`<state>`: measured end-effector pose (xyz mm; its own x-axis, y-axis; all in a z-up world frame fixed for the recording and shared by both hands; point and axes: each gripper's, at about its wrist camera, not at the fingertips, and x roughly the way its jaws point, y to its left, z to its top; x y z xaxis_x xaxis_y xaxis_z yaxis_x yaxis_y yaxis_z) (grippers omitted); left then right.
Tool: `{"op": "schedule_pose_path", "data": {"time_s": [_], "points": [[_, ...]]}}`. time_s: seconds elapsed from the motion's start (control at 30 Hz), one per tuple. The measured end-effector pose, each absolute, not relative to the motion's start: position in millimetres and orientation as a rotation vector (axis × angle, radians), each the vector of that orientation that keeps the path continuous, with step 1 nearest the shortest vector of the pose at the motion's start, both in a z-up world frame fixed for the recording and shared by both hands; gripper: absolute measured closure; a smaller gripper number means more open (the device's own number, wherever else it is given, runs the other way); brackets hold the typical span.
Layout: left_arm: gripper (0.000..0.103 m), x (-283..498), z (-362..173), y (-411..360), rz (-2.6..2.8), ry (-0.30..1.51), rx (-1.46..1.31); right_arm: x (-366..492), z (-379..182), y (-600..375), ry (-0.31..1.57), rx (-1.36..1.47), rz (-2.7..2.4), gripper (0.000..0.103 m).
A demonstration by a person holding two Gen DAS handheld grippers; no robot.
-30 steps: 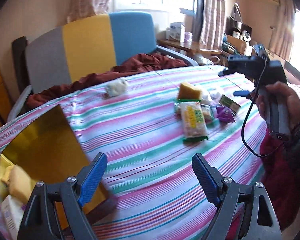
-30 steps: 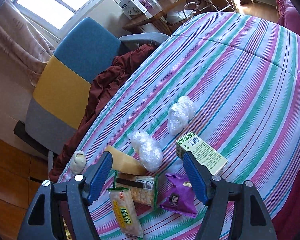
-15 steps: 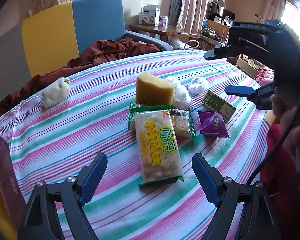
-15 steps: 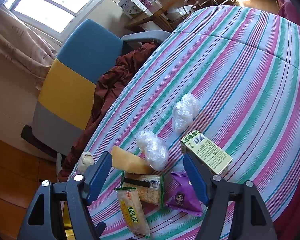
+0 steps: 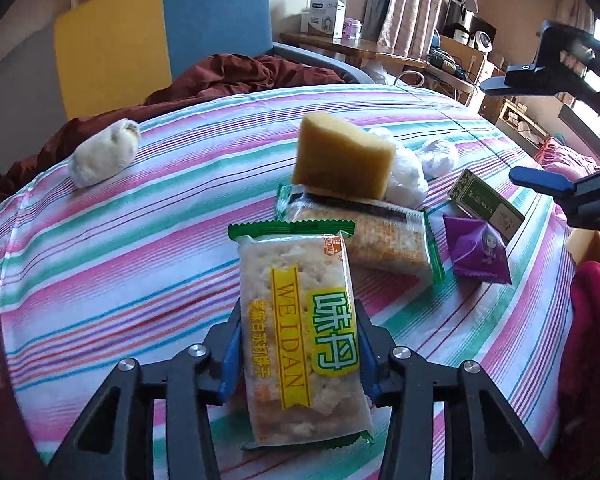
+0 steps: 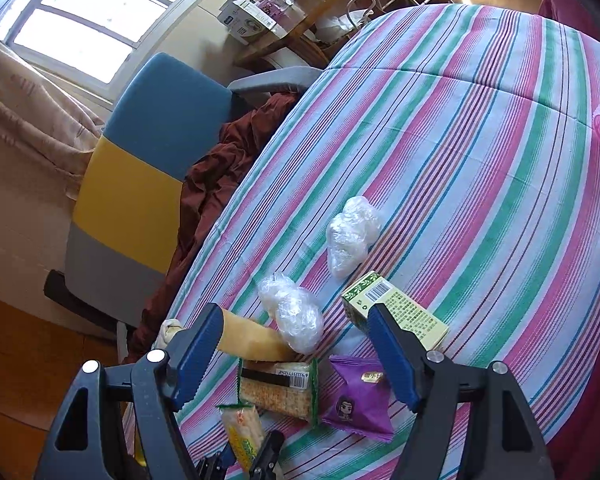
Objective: Organize objects
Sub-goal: 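Grasp the WEIDAN cracker packet with the left gripper while the right gripper grasps the green box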
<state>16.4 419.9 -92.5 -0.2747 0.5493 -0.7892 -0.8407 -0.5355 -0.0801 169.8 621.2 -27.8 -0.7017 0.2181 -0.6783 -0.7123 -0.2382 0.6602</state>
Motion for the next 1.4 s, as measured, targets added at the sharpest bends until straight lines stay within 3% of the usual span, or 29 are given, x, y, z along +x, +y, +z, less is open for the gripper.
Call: {"op": "schedule_pose_path", "data": {"time_s": [0.23,0.57,1.1,1.2,1.27,1.33,1.4], "points": [[0.055,30.4,-92.5,361.5,1.979,0.351,-1.004,184.0,-31.3,627.7,1.439,-0.562,1.921,0.027],[0.055,29.9,-95.5,358.3,1.966,0.333,-0.985,187.4,-41.8,633.4,1.378,-0.625,1.811,0.027],[0.055,24.2,-96.5,353.5,1.942,0.271,-0.99,151.4,-56.9,628.2,1.13,-0.92,1.791,0.027],[0.055,23.7,-96.8,353.3,1.94,0.265,-0.99,149.7,-60.4,629.5,1.118,-0.954,1.774,0.031],[0.055,23.6,-96.8,352.9,1.939,0.263,-0.99,147.2,-63.3,629.5,1.074,-0.995,1.752,0.041],[0.055,23.4,-96.9,352.8,1.939,0.262,-0.989,147.9,-63.9,629.6,1.032,-1.011,1.728,0.064],[0.055,23.5,-97.0,352.5,1.938,0.262,-0.989,149.9,-61.8,630.2,1.02,-1.005,1.724,0.067]]}}
